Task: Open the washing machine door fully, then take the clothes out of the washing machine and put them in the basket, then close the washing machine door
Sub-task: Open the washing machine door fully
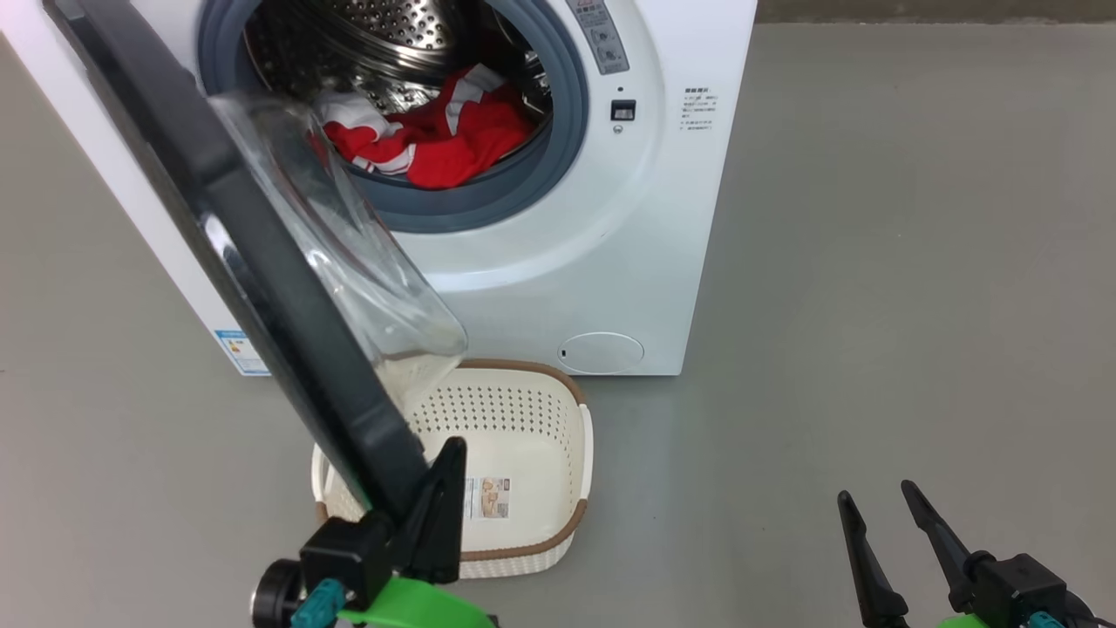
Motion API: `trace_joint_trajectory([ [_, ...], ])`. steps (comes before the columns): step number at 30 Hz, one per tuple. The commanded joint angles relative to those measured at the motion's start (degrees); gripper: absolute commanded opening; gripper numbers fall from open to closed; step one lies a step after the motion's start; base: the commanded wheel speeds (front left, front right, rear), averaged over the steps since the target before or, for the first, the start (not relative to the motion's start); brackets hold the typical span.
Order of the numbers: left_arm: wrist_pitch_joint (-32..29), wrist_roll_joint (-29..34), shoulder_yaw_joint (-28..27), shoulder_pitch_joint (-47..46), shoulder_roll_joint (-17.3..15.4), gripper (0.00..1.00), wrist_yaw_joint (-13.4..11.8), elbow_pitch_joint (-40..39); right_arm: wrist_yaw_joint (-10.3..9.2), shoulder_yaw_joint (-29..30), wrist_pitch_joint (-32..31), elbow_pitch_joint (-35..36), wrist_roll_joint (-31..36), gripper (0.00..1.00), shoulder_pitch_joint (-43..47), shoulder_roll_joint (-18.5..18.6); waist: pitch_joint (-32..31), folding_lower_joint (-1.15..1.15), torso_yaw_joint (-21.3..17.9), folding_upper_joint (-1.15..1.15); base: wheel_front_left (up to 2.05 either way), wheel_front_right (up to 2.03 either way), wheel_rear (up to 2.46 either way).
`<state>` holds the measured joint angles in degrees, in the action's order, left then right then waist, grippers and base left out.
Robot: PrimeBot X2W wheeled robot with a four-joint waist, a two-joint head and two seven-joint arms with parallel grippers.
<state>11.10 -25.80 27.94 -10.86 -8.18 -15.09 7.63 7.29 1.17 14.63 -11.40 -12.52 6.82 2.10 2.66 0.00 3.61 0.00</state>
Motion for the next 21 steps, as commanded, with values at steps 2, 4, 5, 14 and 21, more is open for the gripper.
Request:
trace_joint_trajectory([
  [2,0.05,-0.36,-3.64,0.16,-2.49,0.0,-1.36,-1.58,0.2,-1.23,0.37,1.11,0.28,1.0,-1.88,0.77,-0.43,0.0,0.43,0.0,0.0,0.0,0.0],
  [4,0.02,-0.44,-3.93,1.05,-3.02,0.0,-1.72,-1.95,0.2,-1.29,0.37,0.99,0.25,1.0,-1.71,0.77,-0.81,0.0,0.68,0.0,0.0,0.0,0.0],
  [5,0.02,-0.44,-3.93,1.05,-3.02,0.0,-1.72,-1.95,0.2,-1.29,0.37,0.99,0.25,1.0,-1.71,0.77,-0.81,0.0,0.68,0.0,0.0,0.0,0.0],
  [14,-0.31,-0.96,-5.1,4.29,-5.81,0.0,-2.26,-3.43,0.2,-1.41,0.37,0.93,0.13,1.0,-1.17,0.77,-1.47,0.0,2.02,0.0,0.0,0.0,0.0],
  [21,-0.03,-1.8,-7.12,6.05,-7.43,0.0,-3.31,-3.95,0.2,-1.44,0.37,1.06,0.03,1.0,-1.22,0.77,-1.17,0.0,2.87,0.0,0.0,0.0,0.0],
])
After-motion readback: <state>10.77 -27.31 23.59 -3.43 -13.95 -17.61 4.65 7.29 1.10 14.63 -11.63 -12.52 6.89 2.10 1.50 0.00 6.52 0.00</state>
